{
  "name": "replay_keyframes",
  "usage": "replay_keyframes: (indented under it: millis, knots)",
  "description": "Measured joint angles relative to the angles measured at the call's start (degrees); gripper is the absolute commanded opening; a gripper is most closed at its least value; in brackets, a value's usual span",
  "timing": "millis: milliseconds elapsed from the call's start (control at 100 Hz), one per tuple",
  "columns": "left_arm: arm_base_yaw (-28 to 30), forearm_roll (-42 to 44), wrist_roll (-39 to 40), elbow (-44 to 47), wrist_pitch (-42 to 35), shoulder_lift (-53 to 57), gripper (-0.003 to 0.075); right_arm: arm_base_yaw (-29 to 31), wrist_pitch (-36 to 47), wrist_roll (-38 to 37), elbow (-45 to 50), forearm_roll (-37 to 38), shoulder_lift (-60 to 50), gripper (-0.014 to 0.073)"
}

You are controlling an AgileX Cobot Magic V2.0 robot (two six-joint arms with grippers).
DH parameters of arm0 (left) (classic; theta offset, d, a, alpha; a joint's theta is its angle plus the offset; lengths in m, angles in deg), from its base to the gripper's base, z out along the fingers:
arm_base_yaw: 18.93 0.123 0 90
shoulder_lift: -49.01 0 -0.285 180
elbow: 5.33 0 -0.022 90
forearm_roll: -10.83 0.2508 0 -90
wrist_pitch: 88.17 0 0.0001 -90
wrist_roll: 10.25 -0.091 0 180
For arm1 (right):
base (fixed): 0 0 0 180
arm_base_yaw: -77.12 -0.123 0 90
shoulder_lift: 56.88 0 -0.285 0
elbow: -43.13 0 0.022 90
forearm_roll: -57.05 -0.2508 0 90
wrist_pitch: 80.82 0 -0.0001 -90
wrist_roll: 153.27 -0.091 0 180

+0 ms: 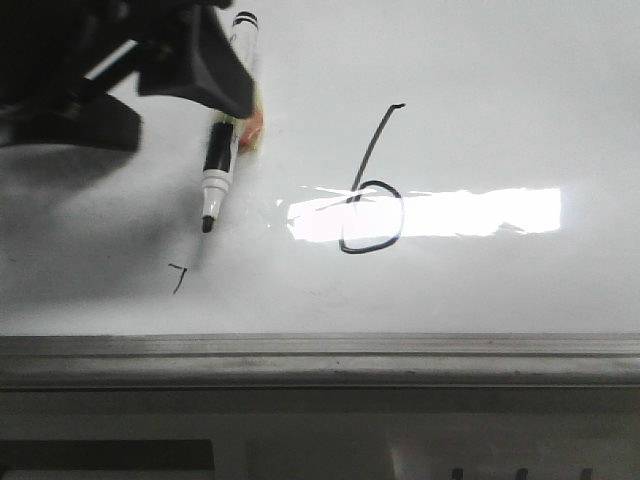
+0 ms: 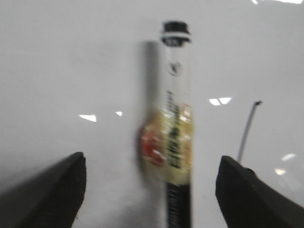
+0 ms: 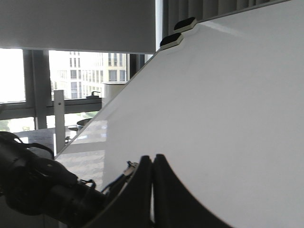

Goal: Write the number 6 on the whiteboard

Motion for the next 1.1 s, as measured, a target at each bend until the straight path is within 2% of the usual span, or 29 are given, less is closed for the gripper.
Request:
replay_keyframes:
  millis: [70,140,240,370,480,620,1100]
  knots:
    - [-0.66,-0.25,-3.36,0.87,-3.06,4.49,0.0482,0.0,0.54,0.0,0.39,0.84,-1.0,-0.0065]
    - [-2.11,-0.25,-7.08,1.59,-4.48,10.27,0.0398,0.0,0.91,0.86,1.69,1.38,-2.62,-0.0065]
    - [-4.12,-0.25,-11.67,3.11,-5.29,18.77,0.0218,0.0,2.62,3.13,5.05,1.63,-5.89,-0.0065]
    - [-6.14,-0.25,-13.97,6.69,-5.6,29.62,-0.0022,0.0,10.36,3.96,11.5,1.4,-10.82,-0.0066]
    - [-7.29,-0.25,-14.52,10.71,-5.46,36.6,-0.002,0.0,15.63,4.1,15.87,-0.09,-14.43,-0.0065]
    - [-7.41,-0.25,-14.52,15.12,-3.28,41.01,-0.002,0.0,17.24,4.28,17.43,-2.61,-17.34,-0.0065]
    - [-7.41,-0.25,-14.61,18.34,-1.11,41.94,-0.002,0.0,18.5,4.37,17.53,-4.19,-17.83,-0.0065]
